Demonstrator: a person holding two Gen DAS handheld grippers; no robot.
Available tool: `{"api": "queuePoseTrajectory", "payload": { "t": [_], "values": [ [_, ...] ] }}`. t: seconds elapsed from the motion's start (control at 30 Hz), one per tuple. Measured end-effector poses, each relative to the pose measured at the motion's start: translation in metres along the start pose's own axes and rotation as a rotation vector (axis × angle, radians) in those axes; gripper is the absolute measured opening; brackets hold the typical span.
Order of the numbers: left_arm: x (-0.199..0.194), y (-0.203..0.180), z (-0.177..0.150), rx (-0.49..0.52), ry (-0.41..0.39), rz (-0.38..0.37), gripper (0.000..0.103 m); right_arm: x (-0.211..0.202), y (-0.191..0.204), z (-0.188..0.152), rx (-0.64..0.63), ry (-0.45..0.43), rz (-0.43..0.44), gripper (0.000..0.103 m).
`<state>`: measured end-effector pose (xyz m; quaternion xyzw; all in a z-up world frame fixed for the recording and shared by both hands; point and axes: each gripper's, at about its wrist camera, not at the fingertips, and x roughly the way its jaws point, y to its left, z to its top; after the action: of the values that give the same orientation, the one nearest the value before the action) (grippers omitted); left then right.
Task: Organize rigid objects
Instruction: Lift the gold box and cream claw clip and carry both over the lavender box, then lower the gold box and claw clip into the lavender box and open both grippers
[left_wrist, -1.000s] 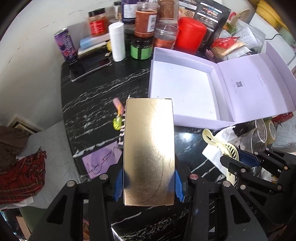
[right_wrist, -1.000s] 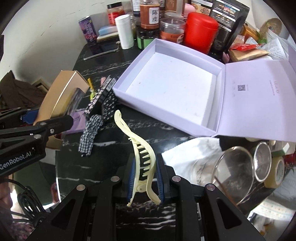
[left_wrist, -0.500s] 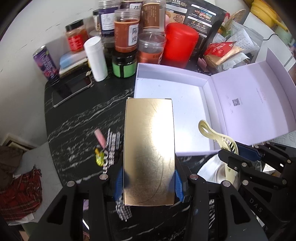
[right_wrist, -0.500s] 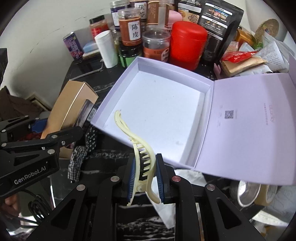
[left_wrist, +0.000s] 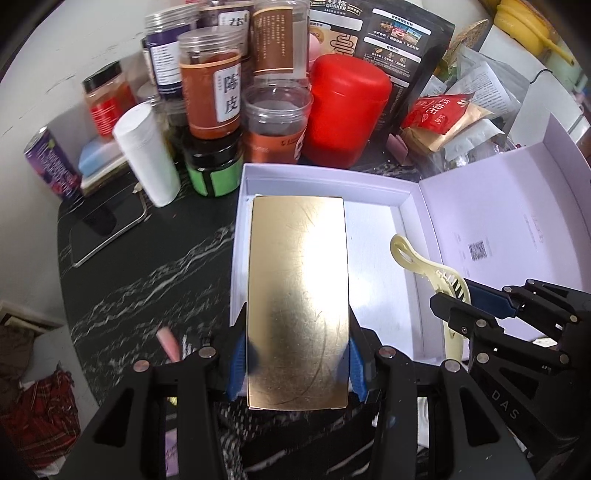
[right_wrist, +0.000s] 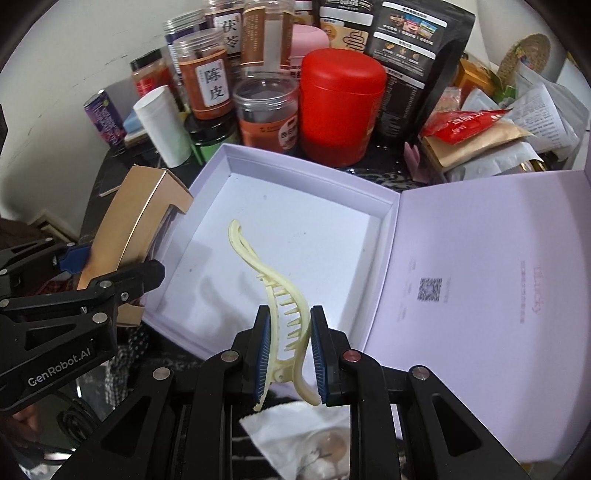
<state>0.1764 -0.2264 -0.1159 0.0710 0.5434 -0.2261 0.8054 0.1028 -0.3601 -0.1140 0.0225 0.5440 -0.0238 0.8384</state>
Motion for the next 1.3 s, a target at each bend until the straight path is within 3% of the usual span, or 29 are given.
{"api": "queuePoseTrajectory", "payload": {
  "t": [0.4, 0.73, 1.0, 1.07, 1.13, 1.3],
  "values": [
    [0.051, -0.001, 0.040, 0.017, 0.014, -0.017, 0.044, 0.042, -0.029, 0.033, 0.046, 0.013, -0.026, 0.021],
    [0.086, -0.006, 0.051, 0.033, 0.044, 0.006, 0.044, 0.069, -0.038, 0.048, 0.067, 0.033, -0.031, 0.021],
    [0.104, -0.007, 0.055, 0.016, 0.093, 0.039, 0.044, 0.076, -0.040, 0.047, 0.068, 0.043, -0.057, 0.022],
    [0.105, -0.007, 0.055, 0.013, 0.105, 0.049, 0.044, 0.077, -0.042, 0.047, 0.073, 0.050, -0.063, 0.030],
    [0.106, -0.005, 0.056, 0.002, 0.116, 0.046, 0.045, 0.076, -0.044, 0.046, 0.077, 0.049, -0.076, 0.031],
    [0.094, -0.007, 0.058, 0.013, 0.095, 0.048, 0.047, 0.066, -0.044, 0.044, 0.080, 0.038, -0.080, 0.031]
  ]
}}
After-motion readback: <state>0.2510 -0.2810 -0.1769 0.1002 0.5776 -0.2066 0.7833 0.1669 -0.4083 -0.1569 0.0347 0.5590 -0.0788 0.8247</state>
